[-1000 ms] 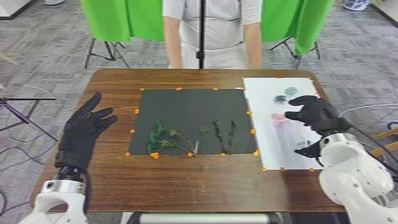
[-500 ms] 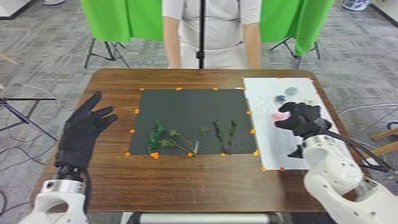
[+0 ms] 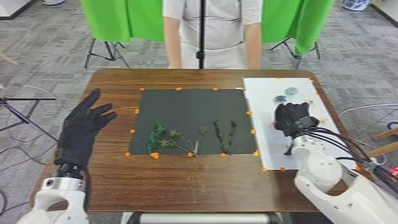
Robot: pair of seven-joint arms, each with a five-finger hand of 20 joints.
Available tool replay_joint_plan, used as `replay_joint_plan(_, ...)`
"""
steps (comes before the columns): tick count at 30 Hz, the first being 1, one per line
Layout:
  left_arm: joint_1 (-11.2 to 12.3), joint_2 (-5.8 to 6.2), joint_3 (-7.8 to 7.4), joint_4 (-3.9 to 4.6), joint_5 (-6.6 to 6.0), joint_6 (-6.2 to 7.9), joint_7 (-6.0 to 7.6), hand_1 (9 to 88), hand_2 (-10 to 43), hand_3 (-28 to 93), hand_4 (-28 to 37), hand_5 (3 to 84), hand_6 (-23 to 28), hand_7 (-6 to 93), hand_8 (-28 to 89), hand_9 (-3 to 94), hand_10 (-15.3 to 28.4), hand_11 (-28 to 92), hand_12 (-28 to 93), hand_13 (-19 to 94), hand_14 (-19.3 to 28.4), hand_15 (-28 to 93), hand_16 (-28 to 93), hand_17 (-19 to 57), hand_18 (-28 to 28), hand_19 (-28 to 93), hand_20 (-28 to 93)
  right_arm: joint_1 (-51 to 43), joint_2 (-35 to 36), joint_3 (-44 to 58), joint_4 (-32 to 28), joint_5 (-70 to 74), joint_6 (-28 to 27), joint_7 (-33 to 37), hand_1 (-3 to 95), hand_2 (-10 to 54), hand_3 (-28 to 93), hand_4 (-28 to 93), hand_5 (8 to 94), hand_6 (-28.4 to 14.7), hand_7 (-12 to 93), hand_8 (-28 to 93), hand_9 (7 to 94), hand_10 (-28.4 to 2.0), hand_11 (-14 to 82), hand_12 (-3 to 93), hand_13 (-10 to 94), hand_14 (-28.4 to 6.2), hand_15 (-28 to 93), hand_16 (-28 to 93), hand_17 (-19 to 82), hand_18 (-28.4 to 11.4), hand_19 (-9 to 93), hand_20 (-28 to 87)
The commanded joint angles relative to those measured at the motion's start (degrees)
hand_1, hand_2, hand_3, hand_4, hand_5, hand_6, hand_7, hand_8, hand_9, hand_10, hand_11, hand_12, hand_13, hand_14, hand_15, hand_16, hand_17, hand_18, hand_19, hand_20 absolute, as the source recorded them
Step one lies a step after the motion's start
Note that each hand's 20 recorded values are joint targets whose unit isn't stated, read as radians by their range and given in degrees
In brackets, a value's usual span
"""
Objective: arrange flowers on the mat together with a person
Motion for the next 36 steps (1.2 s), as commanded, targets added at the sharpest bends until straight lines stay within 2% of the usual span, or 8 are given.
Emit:
replay_joint_plan(1,0.09,-0.38,-0.13,-0.04,0.19,0.16,-0.66,22.6,3.0,79,-28.3,31.7,4.0,9.0,-8,33.2,17.8,26,11,23,24.5,53,-9,-7.5,22.9,48,15,-1.77,0.58,1.04,0.70,-3.86,6.05,-0.04,56.8,-9.5,65,-28,78.2,4.8,26,-2,85.7,-3.7,17.2,39.3,75,-4.1,61,23,25,-16.4,71,25)
replay_joint_plan(7,0.36,-0.48,-0.63,-0.19,0.20,0.19,-0.87,22.5,2.9,79,-28.3,31.7,4.0,9.0,-8,33.2,17.9,26,11,23,24.6,53,-9,-7.4,22.9,48,15,-2.40,-1.30,2.43,-5.75,-2.70,12.01,-3.77,57.2,-9.5,66,-28,79.6,4.6,25,-2,87.4,-3.2,16.2,39.3,76,-3.4,61,26,26,-15.0,72,25)
replay_joint_plan(12,-0.03,-0.63,-0.75,-0.06,0.33,0.19,-0.99,22.5,2.9,79,-28.3,31.7,3.9,9.2,-8,33.3,17.9,26,11,23,24.6,54,-9,-7.4,22.9,48,15,5.67,-6.62,-6.85,-8.69,3.25,13.74,-11.72,57.2,-9.5,67,-28,80.2,4.3,25,-1,87.8,-3.4,16.2,39.9,76,-3.0,61,27,25,-14.2,71,25)
replay_joint_plan(18,-2.88,-0.60,0.45,0.97,0.42,-0.88,-1.52,22.6,2.9,79,-28.3,31.7,4.0,9.2,-8,33.2,17.8,26,11,23,24.6,54,-9,-7.4,22.8,48,15,17.53,-17.85,-21.61,-2.13,3.82,12.96,-20.04,57.3,-9.5,67,-28,80.0,4.5,25,-1,87.4,-3.1,16.3,40.7,75,-2.4,60,29,24,-13.3,71,25)
replay_joint_plan(21,-5.37,-0.21,2.05,1.84,0.43,-1.69,-0.86,22.7,3.0,79,-28.3,31.7,4.0,9.1,-8,33.2,17.9,26,11,23,24.6,54,-9,-7.4,22.8,48,15,19.41,-22.61,-24.20,1.67,4.17,11.75,-21.28,56.9,-9.5,67,-28,79.6,4.8,25,-1,87.3,-2.9,16.4,40.9,75,-2.4,60,29,24,-13.2,70,26)
replay_joint_plan(24,-7.49,0.01,3.07,2.13,0.85,-2.29,-1.83,22.7,3.0,79,-28.3,31.7,4.0,9.1,-8,33.2,17.8,26,11,23,24.5,54,-9,-7.5,22.9,48,15,20.08,-25.64,-26.05,4.60,2.63,10.64,-21.84,56.9,-9.5,67,-28,79.4,4.9,26,-1,87.1,-2.8,16.6,40.9,75,-2.4,60,29,23,-13.1,70,26)
replay_joint_plan(32,-12.31,0.34,5.90,3.52,1.37,-3.61,-3.86,22.7,3.0,79,-28.3,31.6,3.9,9.2,-8,33.2,17.9,26,11,23,24.5,53,-9,-7.4,22.8,48,15,23.94,-28.18,-34.81,8.65,3.48,10.75,-19.76,56.3,-9.5,67,-28,78.8,5.6,26,-2,87.1,-2.7,17.4,41.3,75,-3.2,60,29,22,-13.0,70,27)
replay_joint_plan(36,-13.38,0.63,6.90,3.73,1.42,-3.37,-4.36,22.7,3.0,79,-28.3,31.6,4.0,9.1,-8,33.3,17.9,26,11,23,24.5,53,-9,-7.4,22.9,48,15,23.96,-29.51,-36.29,9.48,1.70,9.87,-21.75,56.9,-9.5,65,-28,78.8,6.5,26,-3,87.8,-2.6,18.9,41.4,75,-3.7,60,27,22,-13.1,70,27)
